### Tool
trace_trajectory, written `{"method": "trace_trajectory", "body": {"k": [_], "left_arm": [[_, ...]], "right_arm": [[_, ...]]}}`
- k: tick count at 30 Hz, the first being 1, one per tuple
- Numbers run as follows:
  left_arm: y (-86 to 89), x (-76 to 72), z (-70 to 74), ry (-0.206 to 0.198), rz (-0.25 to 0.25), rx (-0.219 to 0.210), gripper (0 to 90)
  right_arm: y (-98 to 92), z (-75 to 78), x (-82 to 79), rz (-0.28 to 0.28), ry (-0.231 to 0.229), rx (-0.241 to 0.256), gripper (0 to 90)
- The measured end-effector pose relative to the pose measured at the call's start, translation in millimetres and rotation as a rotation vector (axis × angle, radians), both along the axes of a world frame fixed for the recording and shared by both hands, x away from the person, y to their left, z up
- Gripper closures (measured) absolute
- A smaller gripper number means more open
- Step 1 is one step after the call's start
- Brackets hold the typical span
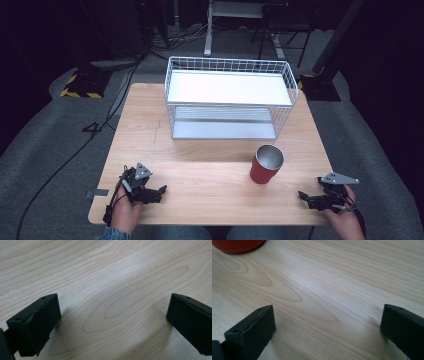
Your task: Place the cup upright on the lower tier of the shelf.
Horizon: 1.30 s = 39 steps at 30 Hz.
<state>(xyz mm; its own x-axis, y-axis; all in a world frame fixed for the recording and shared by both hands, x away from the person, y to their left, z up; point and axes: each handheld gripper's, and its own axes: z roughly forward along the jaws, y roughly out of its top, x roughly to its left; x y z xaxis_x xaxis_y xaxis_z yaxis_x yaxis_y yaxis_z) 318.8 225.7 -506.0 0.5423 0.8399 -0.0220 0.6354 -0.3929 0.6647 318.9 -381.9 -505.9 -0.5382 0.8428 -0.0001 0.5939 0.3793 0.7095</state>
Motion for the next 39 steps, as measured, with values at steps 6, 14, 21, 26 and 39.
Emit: {"method": "trace_trajectory", "body": {"k": [6,14,21,26,39], "left_arm": [[-1.9,0.5,0.1,0.0,0.018,0.0,0.0],[-1.9,0.5,0.1,-0.001,0.017,0.0,0.0],[-1.9,0.5,0.1,0.0,0.016,0.001,0.0],[-2.0,0.5,0.1,0.0,0.017,0.001,0.0],[-1.9,0.5,0.1,0.0,0.016,0.001,0.0]], "right_arm": [[-2.7,0.0,-2.5,0.011,0.0,-0.001,0.0],[-3.0,-0.1,-3.0,0.014,-0.001,-0.002,0.0],[-3.5,1.0,-4.6,-0.003,0.009,0.066,0.0],[-0.3,5.8,-7.2,-0.014,-0.04,0.083,0.0],[25.2,32.6,-19.0,0.014,-0.171,0.158,0.0]]}}
